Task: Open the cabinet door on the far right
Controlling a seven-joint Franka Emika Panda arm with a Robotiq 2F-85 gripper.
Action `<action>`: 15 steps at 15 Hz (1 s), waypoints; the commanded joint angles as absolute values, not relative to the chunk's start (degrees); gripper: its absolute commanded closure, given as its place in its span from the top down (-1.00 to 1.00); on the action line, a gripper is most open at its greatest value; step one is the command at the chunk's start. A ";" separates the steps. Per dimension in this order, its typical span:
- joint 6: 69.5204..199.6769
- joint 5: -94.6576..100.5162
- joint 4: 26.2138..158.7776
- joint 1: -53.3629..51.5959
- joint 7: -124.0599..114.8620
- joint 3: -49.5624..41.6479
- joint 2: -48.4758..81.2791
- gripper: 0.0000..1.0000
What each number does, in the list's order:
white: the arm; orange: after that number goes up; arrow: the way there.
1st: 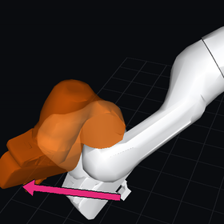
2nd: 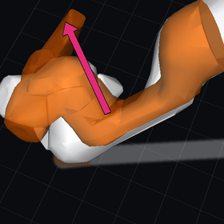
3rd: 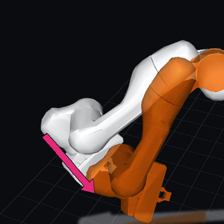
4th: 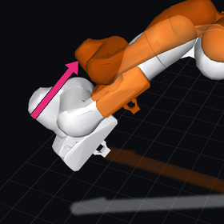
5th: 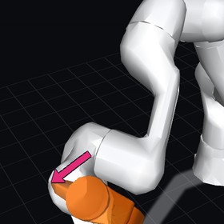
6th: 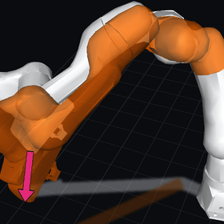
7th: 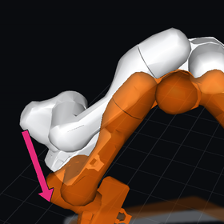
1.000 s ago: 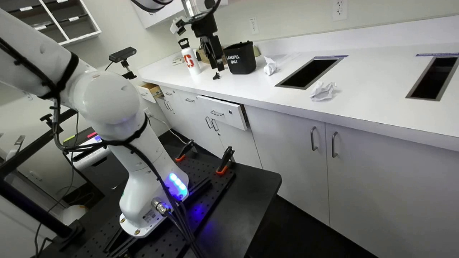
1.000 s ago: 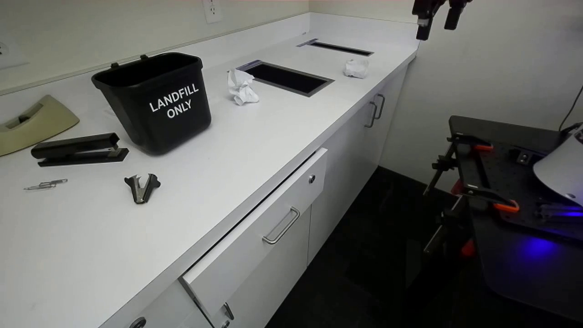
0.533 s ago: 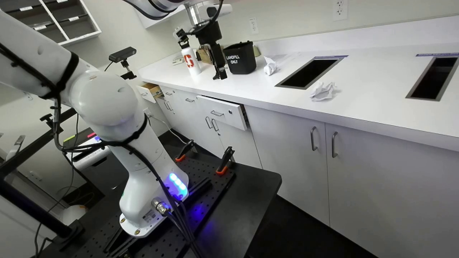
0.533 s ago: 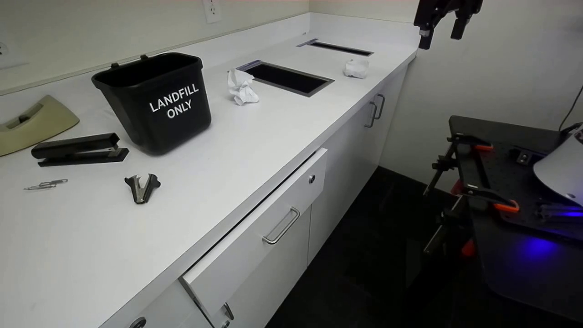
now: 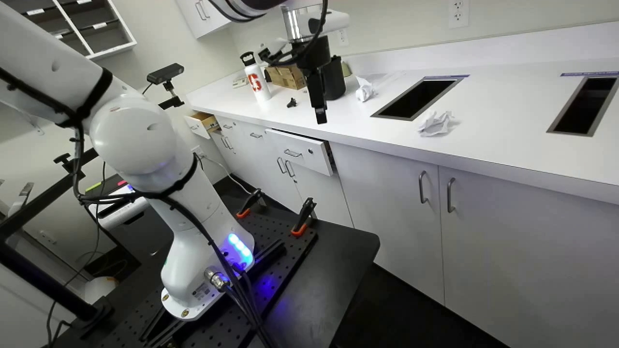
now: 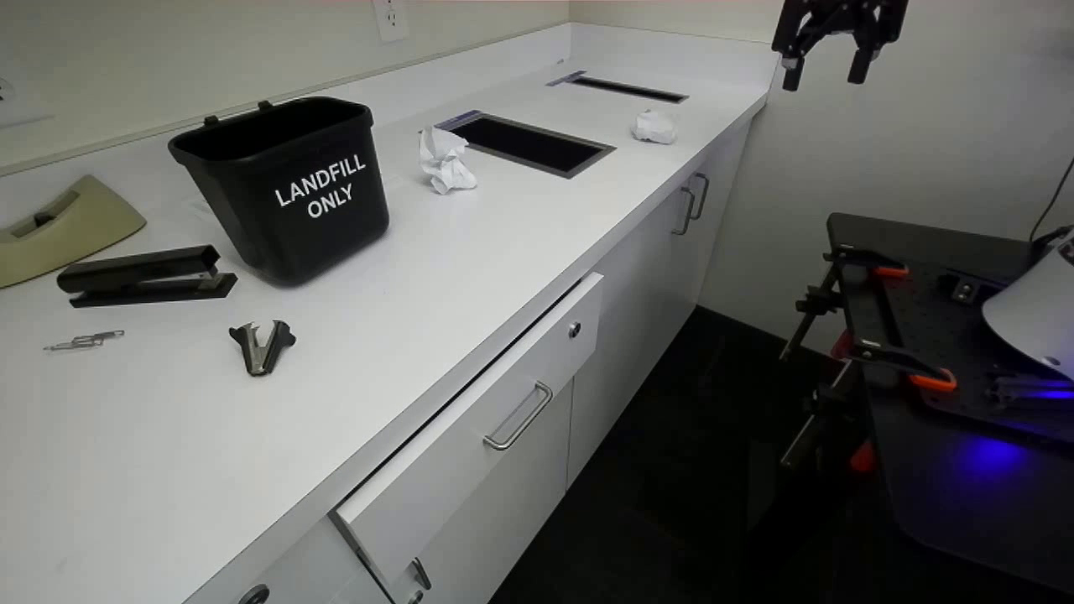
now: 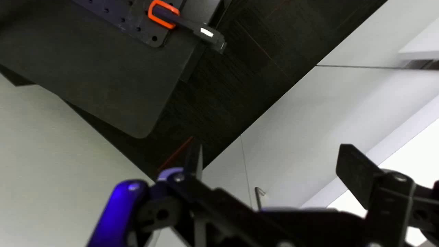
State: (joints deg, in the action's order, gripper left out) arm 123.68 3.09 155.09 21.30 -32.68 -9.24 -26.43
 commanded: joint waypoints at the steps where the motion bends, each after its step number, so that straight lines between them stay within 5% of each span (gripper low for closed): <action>1: 129.89 1.30 154.88 27.21 -30.89 -16.10 -20.25 1.00; 7: 140.26 -10.61 154.44 30.78 -29.27 -25.88 -10.59 1.00; 15: 138.78 -10.99 153.39 31.26 -29.95 -26.25 -9.32 1.00</action>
